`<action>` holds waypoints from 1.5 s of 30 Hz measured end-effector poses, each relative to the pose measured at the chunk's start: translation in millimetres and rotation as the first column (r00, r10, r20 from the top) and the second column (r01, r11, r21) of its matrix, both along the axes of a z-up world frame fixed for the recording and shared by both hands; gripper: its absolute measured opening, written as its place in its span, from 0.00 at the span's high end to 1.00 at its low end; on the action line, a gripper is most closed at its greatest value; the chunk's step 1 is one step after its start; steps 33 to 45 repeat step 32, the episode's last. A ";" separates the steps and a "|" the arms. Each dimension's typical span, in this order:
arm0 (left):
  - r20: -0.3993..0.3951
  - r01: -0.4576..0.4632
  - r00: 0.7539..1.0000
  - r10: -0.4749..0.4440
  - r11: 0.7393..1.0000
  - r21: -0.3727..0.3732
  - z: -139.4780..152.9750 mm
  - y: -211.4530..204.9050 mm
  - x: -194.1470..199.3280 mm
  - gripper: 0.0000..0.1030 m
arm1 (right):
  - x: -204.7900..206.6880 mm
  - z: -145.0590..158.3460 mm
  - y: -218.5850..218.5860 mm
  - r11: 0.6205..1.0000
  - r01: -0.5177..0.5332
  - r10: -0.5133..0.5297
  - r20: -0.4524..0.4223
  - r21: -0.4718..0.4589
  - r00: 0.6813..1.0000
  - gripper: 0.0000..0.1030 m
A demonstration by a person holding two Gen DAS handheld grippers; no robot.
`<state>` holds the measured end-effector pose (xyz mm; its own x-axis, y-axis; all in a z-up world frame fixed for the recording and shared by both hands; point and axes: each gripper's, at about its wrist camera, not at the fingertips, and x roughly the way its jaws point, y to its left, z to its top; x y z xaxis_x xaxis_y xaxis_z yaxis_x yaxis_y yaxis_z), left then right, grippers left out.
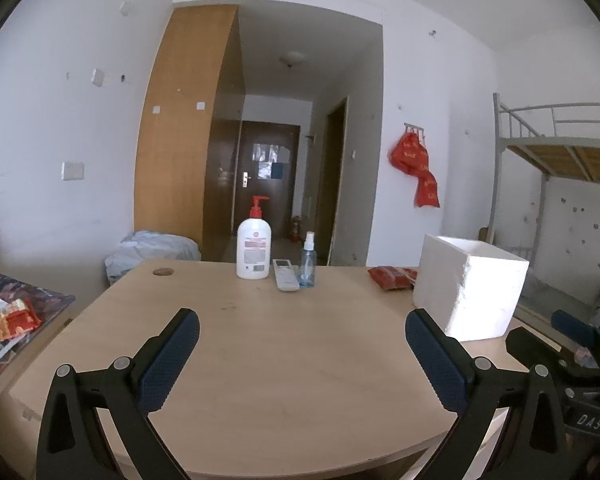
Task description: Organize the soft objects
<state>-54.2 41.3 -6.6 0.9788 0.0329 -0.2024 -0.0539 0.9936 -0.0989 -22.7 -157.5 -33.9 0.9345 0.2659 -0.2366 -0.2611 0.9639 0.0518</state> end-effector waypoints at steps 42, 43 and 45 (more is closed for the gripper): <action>0.005 0.079 0.997 -0.079 0.997 0.010 0.0 -6.9 -2.4 0.00 | -4.1 2.9 -3.8 1.000 -0.001 0.001 -0.002 -0.002 1.000 0.00; 0.005 0.079 0.997 -0.079 0.997 0.010 0.0 -6.9 -2.4 0.00 | -4.1 2.9 -3.8 1.000 -0.001 0.001 -0.002 -0.002 1.000 0.00; 0.005 0.079 0.997 -0.079 0.997 0.010 0.0 -6.9 -2.4 0.00 | -4.1 2.9 -3.8 1.000 -0.001 0.001 -0.002 -0.002 1.000 0.00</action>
